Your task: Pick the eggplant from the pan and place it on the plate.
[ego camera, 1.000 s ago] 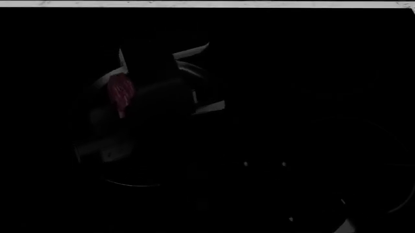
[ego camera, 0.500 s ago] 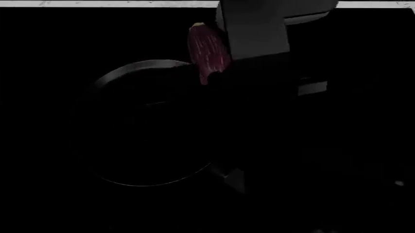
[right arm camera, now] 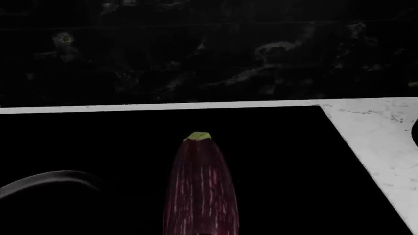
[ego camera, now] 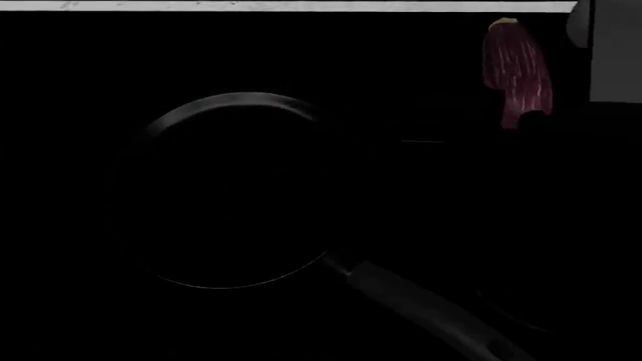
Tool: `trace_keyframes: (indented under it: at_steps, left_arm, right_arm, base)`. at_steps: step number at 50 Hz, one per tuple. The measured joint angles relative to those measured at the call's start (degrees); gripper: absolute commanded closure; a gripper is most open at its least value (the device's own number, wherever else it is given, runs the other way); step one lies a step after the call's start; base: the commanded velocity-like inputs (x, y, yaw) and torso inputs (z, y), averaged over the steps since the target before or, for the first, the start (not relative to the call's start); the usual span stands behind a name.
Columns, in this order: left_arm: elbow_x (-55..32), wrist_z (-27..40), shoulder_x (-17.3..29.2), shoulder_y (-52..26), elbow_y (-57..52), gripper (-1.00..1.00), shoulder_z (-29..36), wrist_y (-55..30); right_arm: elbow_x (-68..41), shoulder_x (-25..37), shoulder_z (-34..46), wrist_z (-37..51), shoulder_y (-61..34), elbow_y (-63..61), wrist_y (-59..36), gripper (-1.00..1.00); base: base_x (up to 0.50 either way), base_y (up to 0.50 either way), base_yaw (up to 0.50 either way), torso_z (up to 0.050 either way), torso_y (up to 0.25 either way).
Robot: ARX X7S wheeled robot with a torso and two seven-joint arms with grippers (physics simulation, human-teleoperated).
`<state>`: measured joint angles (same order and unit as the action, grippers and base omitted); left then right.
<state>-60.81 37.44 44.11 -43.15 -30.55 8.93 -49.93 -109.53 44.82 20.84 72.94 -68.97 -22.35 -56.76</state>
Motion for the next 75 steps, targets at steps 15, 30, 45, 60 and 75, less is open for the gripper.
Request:
trace_keyframes:
  at_steps: [15, 30, 45, 60, 75]
  left_arm:
    - [2.59, -2.32, -1.33, -0.75, 2.77, -1.00, 2.20, 1.51]
    - [4.94, -4.57, -2.39, -1.19, 5.31, -1.00, 4.30, 3.25]
    - [5.88, -5.53, -2.49, -1.15, 6.19, -1.00, 5.11, 4.40]
    - [6.84, -6.41, -2.63, -1.34, 7.41, -1.00, 6.04, 5.27]
    - [8.06, -6.65, -2.93, -1.64, 8.77, -1.00, 7.96, 5.63]
  right_arm:
    - [-2.15, 10.53, -6.86, 1.80, 6.42, -2.61, 2.73, 1.00]
    - [-3.31, 20.95, -17.18, 2.11, 18.77, -4.61, 6.70, 1.00]
    - [-4.01, 27.18, -31.29, 2.67, 32.40, -4.25, 7.45, 1.00]
    - [-2.00, 29.13, -40.56, 2.86, 39.59, -0.26, 5.54, 1.00]
    - [4.51, 29.70, -45.03, 0.37, 43.14, 7.77, 4.01, 1.00]
  base:
    - [0.00, 0.00, 0.00, 0.000, 0.001]
    - [0.00, 0.00, 0.00, 0.000, 0.000]
    - [0.00, 0.00, 0.00, 0.000, 0.000]
    - [0.00, 0.00, 0.00, 0.000, 0.000]
    - [0.00, 0.00, 0.00, -0.002, -0.002]
